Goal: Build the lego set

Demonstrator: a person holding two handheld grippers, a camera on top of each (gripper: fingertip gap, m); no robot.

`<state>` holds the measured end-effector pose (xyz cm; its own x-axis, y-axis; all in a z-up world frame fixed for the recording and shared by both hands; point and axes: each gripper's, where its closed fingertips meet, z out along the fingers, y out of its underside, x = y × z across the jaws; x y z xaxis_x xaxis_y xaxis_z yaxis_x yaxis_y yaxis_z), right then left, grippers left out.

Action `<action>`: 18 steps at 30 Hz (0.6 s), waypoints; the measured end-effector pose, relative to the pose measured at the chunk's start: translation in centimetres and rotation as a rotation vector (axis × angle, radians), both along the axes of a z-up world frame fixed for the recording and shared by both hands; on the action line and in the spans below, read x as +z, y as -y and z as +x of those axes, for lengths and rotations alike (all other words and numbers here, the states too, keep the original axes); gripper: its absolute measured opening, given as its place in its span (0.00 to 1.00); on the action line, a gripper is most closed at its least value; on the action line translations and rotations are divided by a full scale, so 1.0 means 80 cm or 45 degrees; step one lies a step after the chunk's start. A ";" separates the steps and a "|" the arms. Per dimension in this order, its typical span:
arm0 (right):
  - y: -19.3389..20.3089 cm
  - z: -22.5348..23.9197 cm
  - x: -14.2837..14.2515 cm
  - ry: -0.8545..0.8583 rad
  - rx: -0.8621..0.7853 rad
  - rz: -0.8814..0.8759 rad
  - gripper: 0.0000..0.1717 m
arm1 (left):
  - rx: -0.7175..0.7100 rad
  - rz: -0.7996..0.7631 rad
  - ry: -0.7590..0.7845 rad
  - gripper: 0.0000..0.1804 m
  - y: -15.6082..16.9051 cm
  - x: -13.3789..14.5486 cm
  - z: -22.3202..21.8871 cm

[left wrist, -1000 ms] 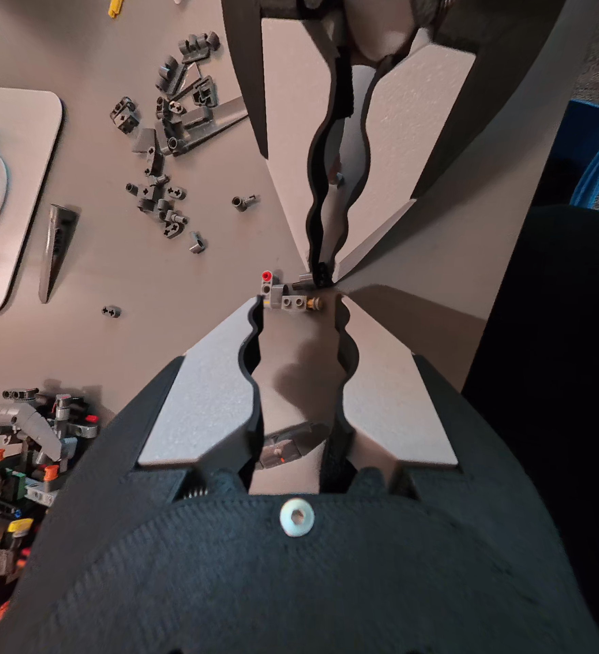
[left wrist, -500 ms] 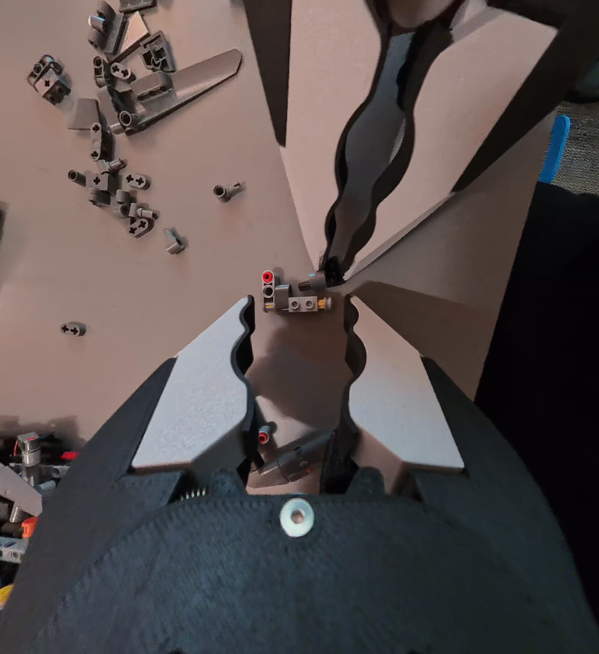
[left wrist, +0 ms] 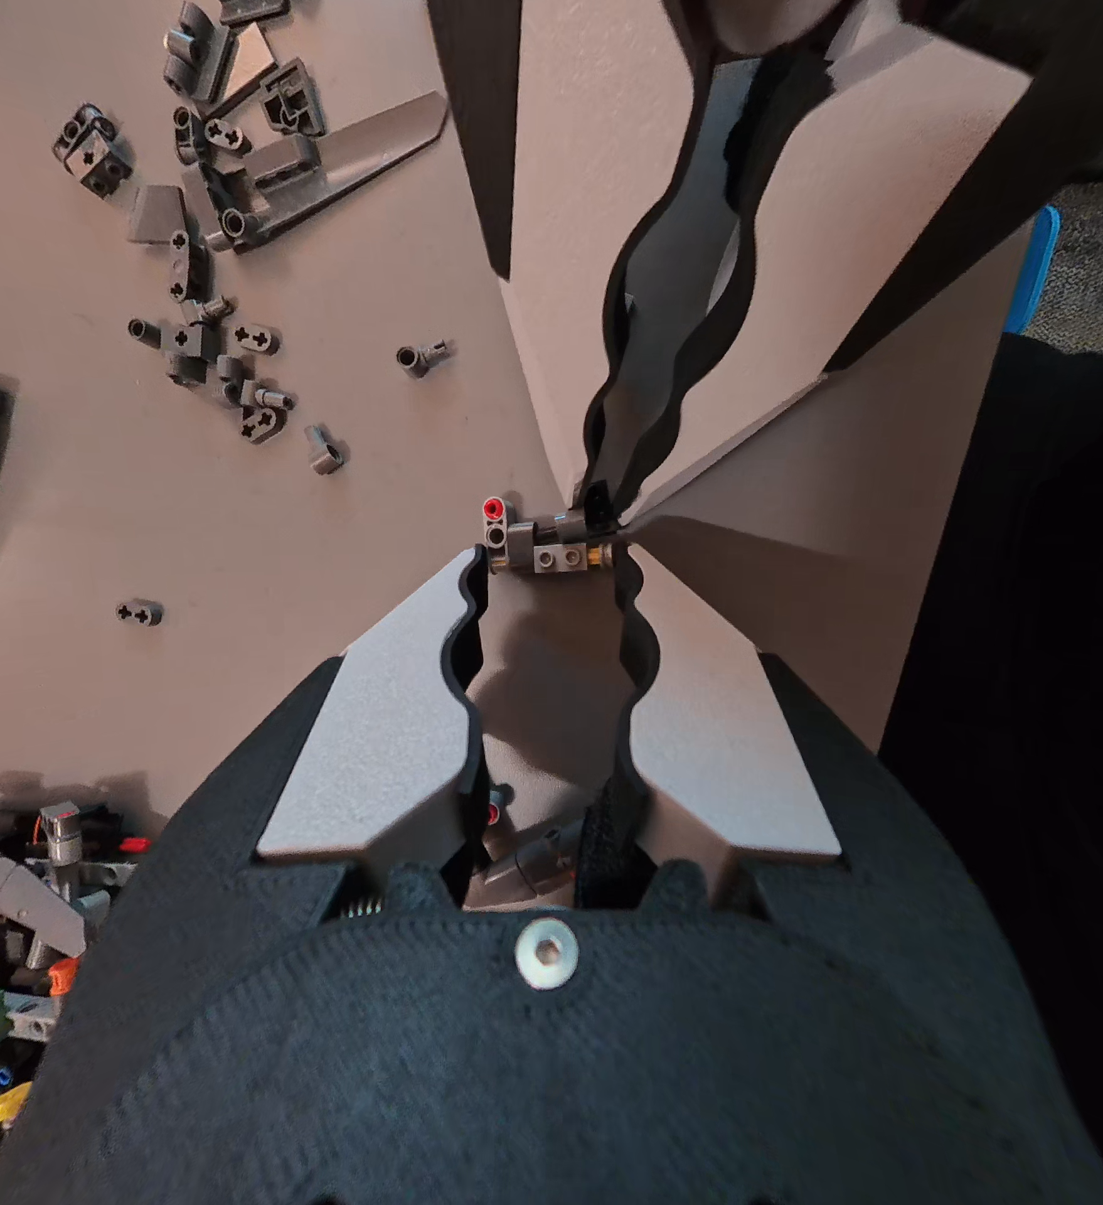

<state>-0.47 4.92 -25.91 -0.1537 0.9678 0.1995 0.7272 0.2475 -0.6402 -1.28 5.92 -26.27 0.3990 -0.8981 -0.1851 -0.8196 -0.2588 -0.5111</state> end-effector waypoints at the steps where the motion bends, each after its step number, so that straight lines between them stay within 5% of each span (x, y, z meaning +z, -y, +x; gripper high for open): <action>1: 0.000 0.000 0.000 0.005 -0.003 0.008 0.03 | -0.002 0.003 -0.008 0.21 0.000 0.000 0.000; 18: -0.001 0.006 -0.002 0.059 -0.096 0.047 0.03 | -0.010 0.023 -0.007 0.20 0.001 0.001 0.006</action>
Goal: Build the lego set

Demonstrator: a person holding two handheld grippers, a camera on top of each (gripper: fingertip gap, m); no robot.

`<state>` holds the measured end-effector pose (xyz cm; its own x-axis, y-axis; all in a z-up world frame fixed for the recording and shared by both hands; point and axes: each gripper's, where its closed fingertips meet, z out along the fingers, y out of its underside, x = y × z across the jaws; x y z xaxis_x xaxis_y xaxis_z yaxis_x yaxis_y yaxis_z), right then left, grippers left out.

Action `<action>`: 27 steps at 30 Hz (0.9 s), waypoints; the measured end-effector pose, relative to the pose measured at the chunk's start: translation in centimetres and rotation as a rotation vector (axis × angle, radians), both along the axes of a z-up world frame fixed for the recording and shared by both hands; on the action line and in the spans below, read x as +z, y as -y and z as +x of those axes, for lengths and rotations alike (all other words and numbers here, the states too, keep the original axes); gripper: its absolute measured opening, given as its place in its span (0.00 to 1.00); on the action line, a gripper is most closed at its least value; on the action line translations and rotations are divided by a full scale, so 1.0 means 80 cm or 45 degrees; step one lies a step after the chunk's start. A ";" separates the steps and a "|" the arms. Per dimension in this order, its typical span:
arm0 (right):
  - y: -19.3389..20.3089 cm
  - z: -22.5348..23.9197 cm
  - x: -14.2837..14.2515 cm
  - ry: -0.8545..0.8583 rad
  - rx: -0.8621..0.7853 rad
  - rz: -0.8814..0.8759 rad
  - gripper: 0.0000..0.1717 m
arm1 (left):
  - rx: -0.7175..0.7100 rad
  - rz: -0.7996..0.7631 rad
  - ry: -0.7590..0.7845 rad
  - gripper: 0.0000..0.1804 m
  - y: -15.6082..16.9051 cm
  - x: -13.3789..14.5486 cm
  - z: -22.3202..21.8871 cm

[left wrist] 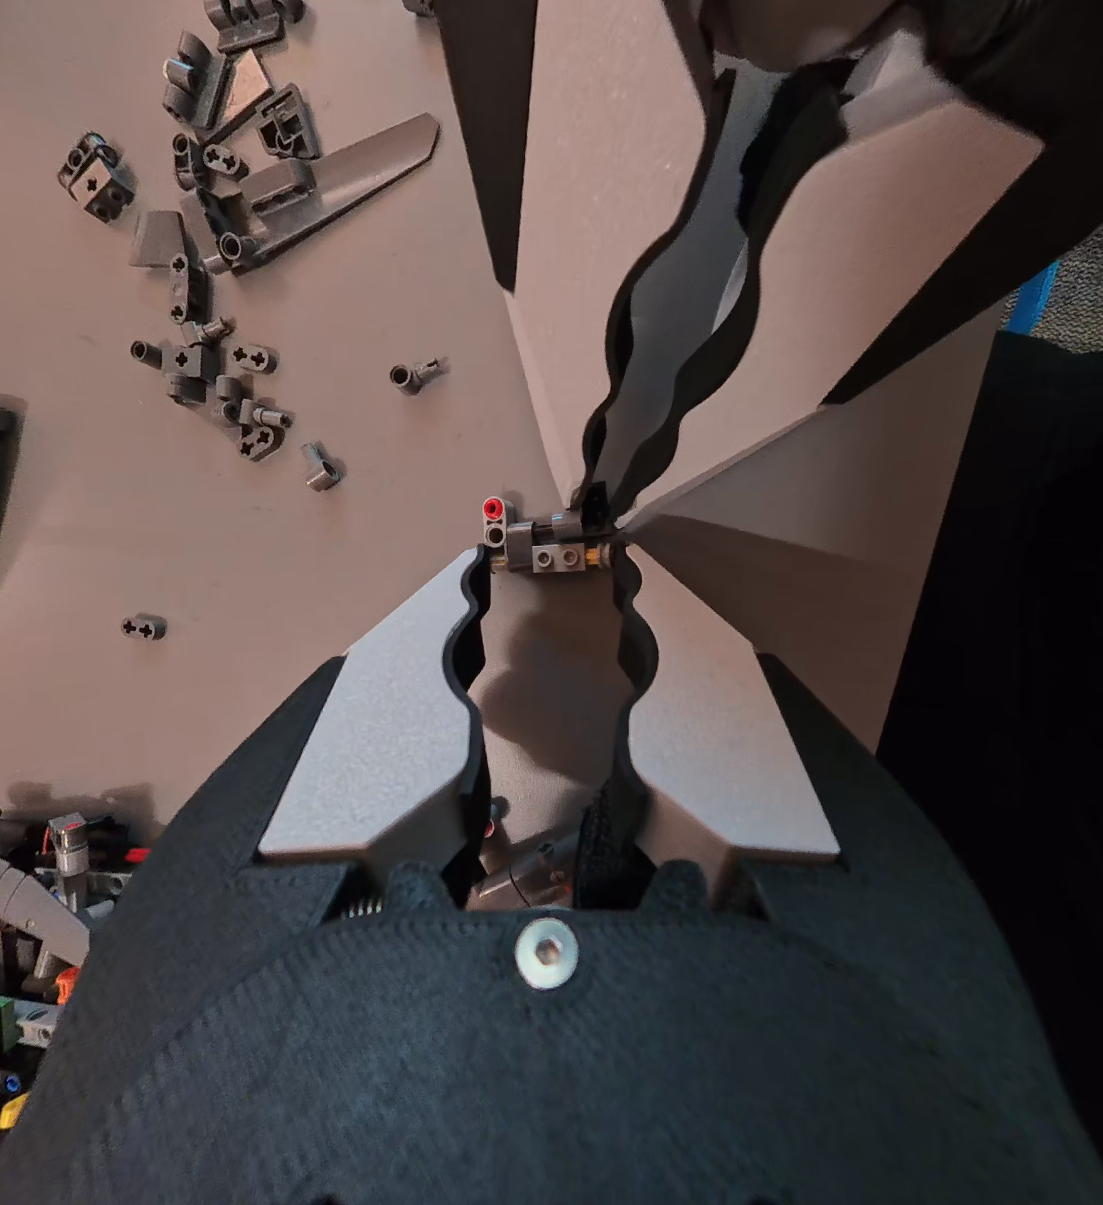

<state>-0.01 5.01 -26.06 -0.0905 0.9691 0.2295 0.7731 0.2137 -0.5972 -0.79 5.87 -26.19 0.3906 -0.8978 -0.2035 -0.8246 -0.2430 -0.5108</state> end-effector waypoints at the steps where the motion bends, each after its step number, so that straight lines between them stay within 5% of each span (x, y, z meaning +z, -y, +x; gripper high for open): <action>1: -0.001 0.000 0.000 -0.005 -0.008 0.005 0.03 | 0.000 0.005 -0.001 0.20 0.000 0.000 0.000; 27: -0.003 -0.001 0.001 -0.021 0.038 -0.164 0.03 | -0.057 0.050 -0.023 0.17 -0.001 0.000 0.004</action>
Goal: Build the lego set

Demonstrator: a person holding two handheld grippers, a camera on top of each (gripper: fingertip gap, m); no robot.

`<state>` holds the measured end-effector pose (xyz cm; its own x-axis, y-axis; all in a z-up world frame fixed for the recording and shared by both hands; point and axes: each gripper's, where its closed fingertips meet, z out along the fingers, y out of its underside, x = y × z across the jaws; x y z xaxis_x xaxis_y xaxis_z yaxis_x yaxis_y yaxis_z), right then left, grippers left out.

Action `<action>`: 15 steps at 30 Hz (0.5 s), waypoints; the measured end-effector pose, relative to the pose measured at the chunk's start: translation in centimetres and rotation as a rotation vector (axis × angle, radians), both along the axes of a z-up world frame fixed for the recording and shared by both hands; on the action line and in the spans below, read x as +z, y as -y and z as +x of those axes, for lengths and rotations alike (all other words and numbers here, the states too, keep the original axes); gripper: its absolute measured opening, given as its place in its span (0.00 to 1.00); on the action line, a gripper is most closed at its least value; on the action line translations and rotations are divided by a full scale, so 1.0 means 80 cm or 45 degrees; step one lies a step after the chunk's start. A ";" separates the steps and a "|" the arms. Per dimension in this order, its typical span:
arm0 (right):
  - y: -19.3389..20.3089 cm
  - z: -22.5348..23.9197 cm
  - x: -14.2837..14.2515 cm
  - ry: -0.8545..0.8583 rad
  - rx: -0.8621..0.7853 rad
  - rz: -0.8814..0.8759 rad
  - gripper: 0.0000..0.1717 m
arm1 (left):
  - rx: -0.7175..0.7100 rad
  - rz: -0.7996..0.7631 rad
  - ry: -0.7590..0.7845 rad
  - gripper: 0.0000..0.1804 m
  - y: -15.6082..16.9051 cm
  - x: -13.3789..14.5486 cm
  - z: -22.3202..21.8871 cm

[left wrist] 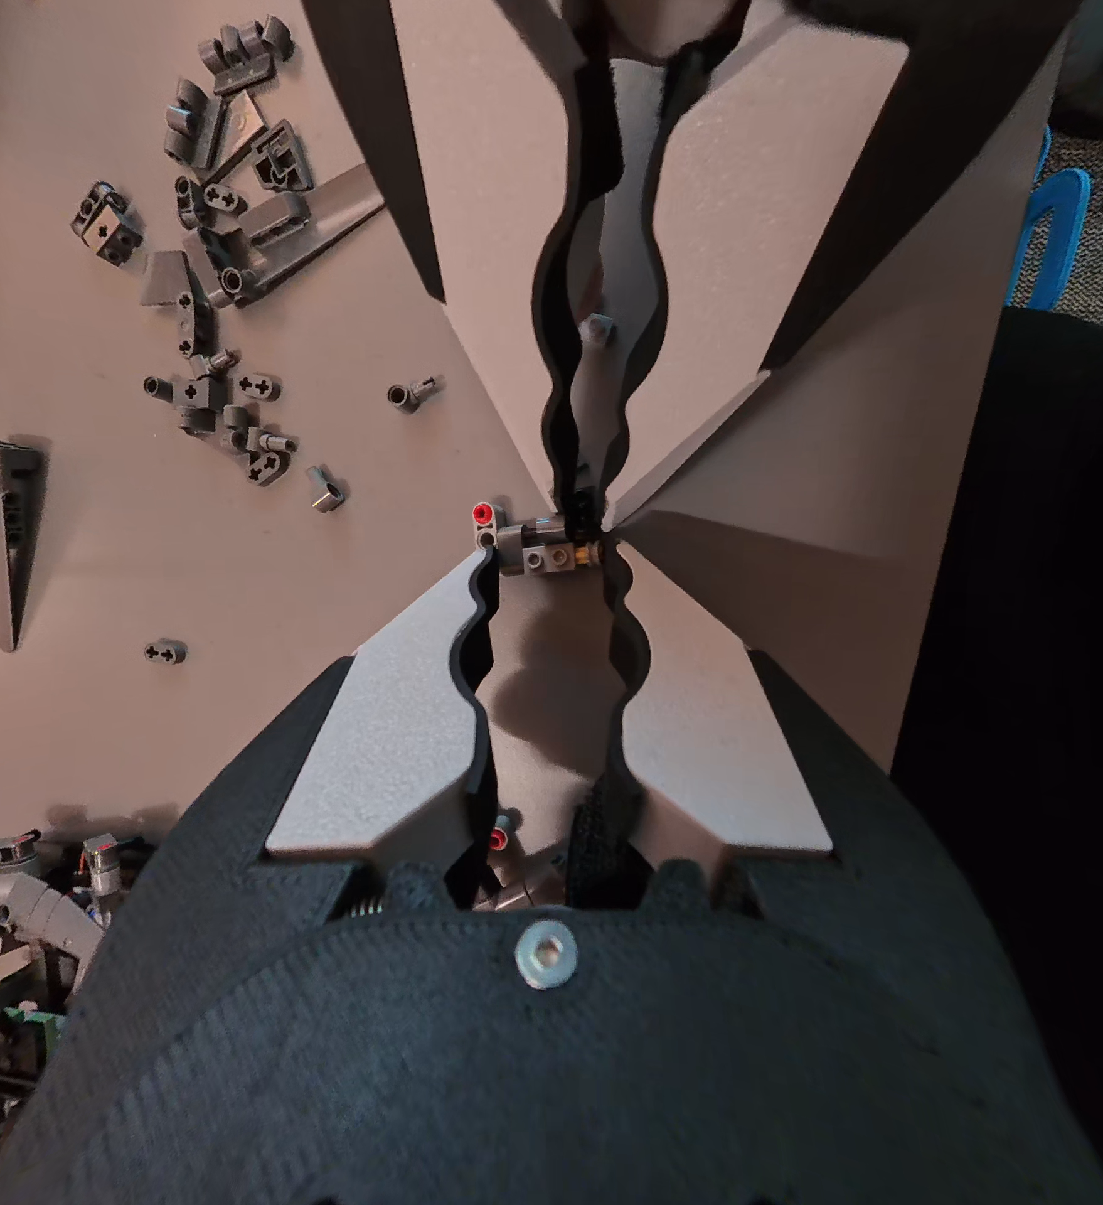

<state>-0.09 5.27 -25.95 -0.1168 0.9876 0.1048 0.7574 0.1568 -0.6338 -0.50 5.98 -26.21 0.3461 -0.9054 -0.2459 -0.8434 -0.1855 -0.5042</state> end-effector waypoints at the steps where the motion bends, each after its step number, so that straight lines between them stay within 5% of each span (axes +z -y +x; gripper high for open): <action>1: 0.000 0.000 0.000 0.004 0.007 -0.006 0.03 | -0.001 0.000 0.000 0.17 0.000 0.000 0.000; 15: -0.002 0.001 0.000 0.037 0.097 -0.048 0.02 | -0.019 -0.001 0.009 0.17 -0.002 0.000 0.001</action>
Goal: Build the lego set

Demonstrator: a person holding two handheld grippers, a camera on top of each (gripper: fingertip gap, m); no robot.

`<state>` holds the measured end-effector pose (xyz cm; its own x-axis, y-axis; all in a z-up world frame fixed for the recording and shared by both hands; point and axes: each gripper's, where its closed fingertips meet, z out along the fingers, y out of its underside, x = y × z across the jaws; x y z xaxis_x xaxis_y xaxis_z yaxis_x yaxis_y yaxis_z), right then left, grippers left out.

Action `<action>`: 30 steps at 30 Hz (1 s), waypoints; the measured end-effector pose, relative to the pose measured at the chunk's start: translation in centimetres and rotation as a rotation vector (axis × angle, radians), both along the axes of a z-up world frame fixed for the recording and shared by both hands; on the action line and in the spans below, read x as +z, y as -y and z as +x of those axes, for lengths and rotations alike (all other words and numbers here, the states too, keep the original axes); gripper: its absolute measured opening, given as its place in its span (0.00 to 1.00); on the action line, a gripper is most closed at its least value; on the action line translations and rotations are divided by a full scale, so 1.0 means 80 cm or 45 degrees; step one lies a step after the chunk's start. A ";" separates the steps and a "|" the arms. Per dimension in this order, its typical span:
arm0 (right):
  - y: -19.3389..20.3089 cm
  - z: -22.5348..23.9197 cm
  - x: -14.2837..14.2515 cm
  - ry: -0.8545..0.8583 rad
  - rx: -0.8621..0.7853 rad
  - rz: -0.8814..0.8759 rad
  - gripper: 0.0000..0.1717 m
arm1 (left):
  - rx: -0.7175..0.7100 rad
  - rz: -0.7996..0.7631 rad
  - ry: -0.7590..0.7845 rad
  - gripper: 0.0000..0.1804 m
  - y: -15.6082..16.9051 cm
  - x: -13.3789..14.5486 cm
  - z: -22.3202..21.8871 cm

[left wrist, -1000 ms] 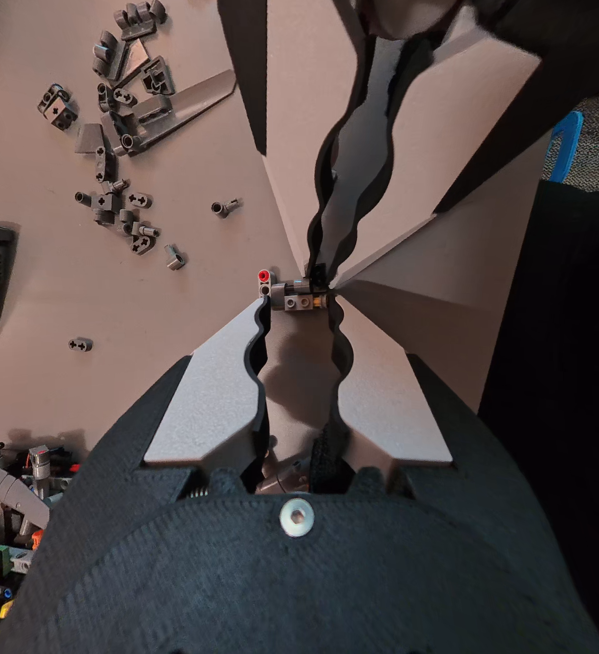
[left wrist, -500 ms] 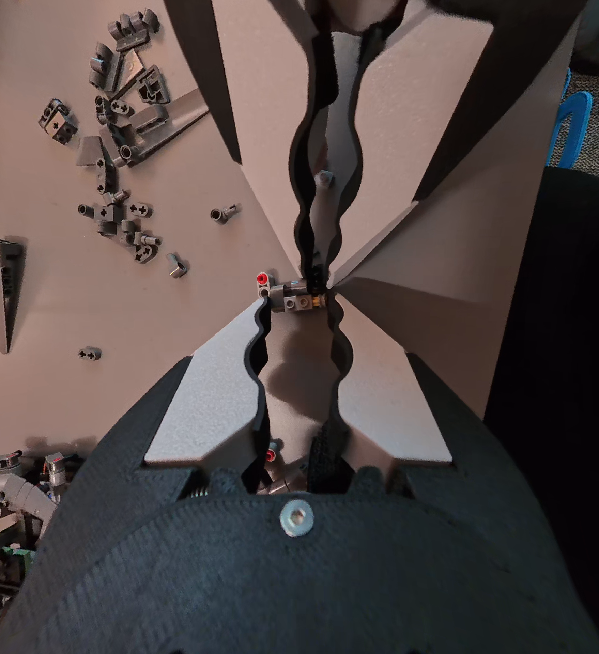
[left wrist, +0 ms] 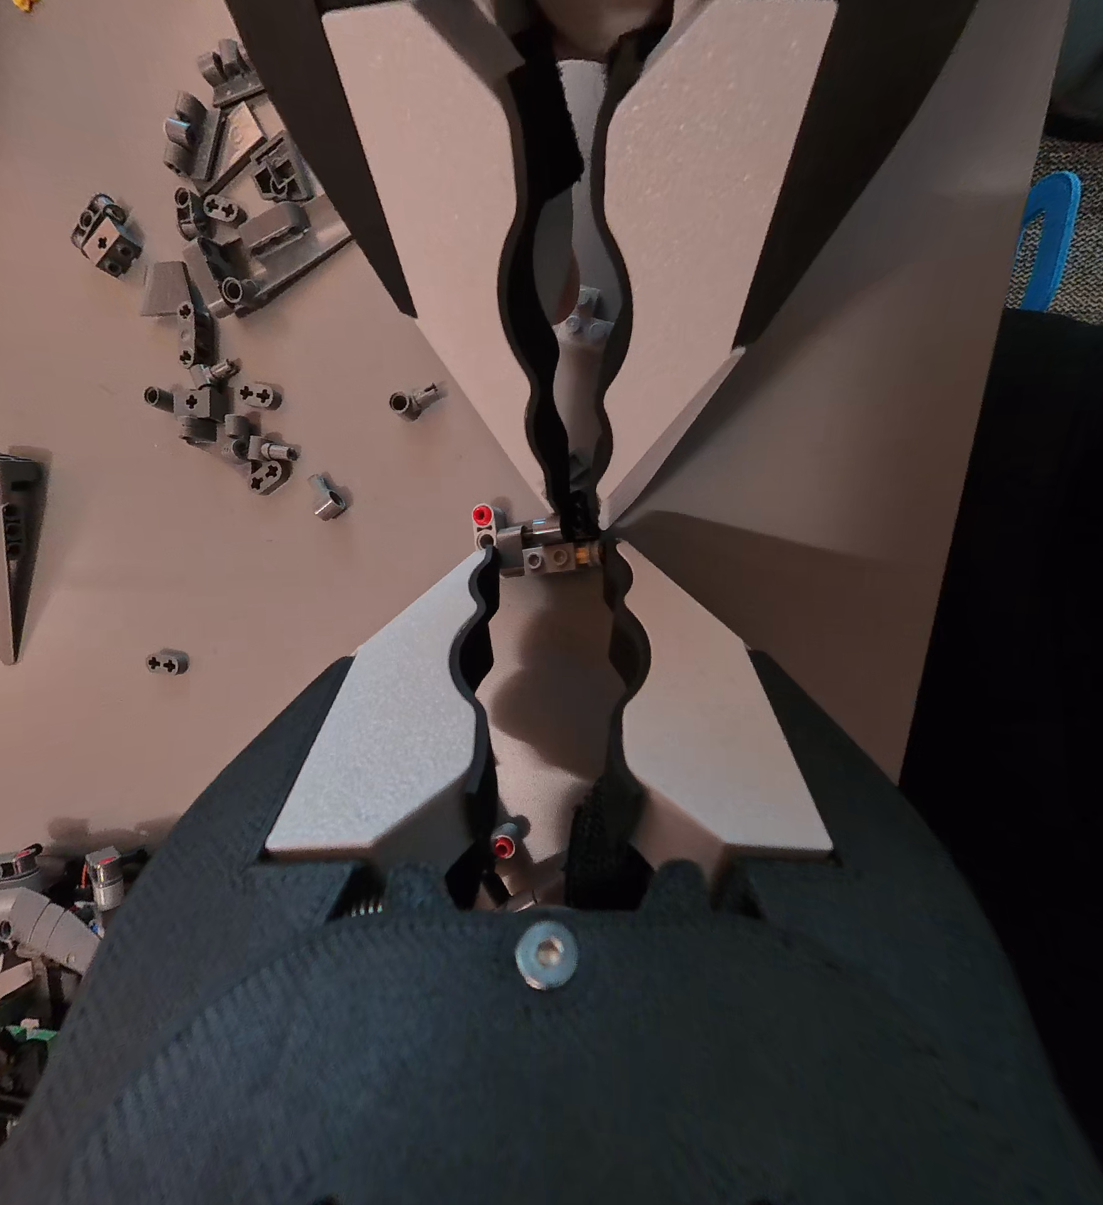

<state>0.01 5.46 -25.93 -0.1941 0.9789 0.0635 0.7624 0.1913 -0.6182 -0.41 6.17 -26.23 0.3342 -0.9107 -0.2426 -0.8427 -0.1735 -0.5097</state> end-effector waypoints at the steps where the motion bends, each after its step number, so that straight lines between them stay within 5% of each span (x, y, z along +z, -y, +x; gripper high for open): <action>1: 0.000 0.000 0.000 0.003 0.006 0.003 0.02 | -0.002 0.000 -0.001 0.17 0.000 0.000 0.000; 30: -0.003 -0.001 0.000 -0.004 0.102 -0.068 0.02 | -0.010 -0.016 0.006 0.17 -0.003 0.000 0.000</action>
